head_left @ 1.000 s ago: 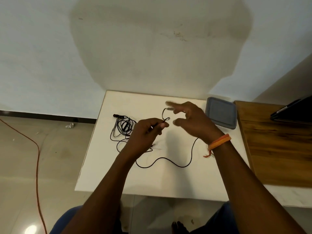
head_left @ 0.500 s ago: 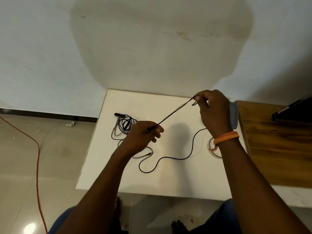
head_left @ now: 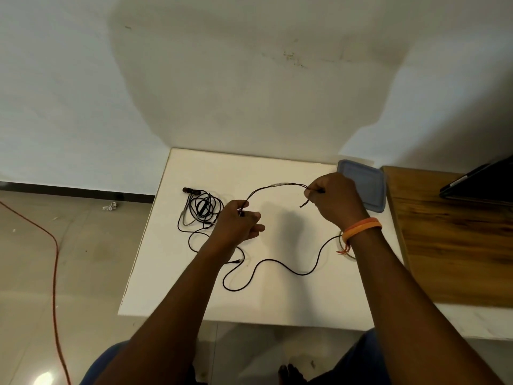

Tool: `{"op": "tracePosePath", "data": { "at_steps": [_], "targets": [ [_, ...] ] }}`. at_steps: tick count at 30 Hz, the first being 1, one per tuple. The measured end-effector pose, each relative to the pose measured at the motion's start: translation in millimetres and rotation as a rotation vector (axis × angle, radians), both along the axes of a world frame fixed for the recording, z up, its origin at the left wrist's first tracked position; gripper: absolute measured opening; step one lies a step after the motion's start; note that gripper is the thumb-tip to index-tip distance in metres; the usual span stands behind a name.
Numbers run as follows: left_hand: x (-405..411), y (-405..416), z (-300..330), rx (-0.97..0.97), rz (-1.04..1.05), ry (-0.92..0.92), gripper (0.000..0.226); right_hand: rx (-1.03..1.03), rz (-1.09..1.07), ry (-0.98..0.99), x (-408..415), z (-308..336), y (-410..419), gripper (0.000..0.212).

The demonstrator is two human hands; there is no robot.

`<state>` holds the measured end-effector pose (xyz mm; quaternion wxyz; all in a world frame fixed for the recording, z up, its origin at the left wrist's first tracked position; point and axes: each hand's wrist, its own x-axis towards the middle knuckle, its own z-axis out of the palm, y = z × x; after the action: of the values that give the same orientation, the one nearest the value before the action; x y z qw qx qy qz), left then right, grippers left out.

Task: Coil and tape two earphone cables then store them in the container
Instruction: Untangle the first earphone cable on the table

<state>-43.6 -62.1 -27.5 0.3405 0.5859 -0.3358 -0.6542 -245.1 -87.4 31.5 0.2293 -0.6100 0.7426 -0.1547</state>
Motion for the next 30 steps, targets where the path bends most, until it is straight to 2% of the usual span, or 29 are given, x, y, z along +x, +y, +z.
{"op": "tracePosePath", "data": {
  "at_steps": [3,6,9,13,17,20,22,25,27,30],
  "targets": [
    [-6,-3,-5,0.016,-0.012,-0.008,0.039,-0.004,-0.020,-0.009,-2,1,0,0.013],
    [-8,-4,-13,0.028,-0.034,-0.090,0.025,0.005,-0.038,-0.019,-4,0,-2,0.019],
    [-8,-4,-25,-0.098,-0.118,-0.359,0.017,0.013,-0.050,-0.044,-4,-3,-3,0.021],
    [-7,0,-42,-0.363,-0.383,-0.893,0.020,0.001,-0.092,-0.095,-8,-7,-4,0.024],
    [-10,0,-46,-0.417,-0.356,-1.025,0.018,-0.035,-0.134,-0.095,-16,-9,-6,0.025],
    [-11,-2,-45,-0.448,-0.352,-1.042,0.018,-0.069,-0.176,-0.103,-18,-8,-8,0.018],
    [-9,-3,-44,-0.449,-0.349,-1.029,0.026,-0.083,-0.162,-0.115,-20,-6,-9,0.010],
    [-6,-7,-37,-0.433,-0.283,-0.966,0.041,-0.069,-0.139,-0.206,-22,0,-5,0.008],
    [-10,-11,-23,-0.487,-0.198,-0.849,0.041,-0.065,-0.109,-0.314,-22,7,-2,0.008],
    [-24,-13,10,-0.647,-0.136,-0.497,0.035,-0.030,0.012,-0.451,-19,18,2,0.009]
  ]
}}
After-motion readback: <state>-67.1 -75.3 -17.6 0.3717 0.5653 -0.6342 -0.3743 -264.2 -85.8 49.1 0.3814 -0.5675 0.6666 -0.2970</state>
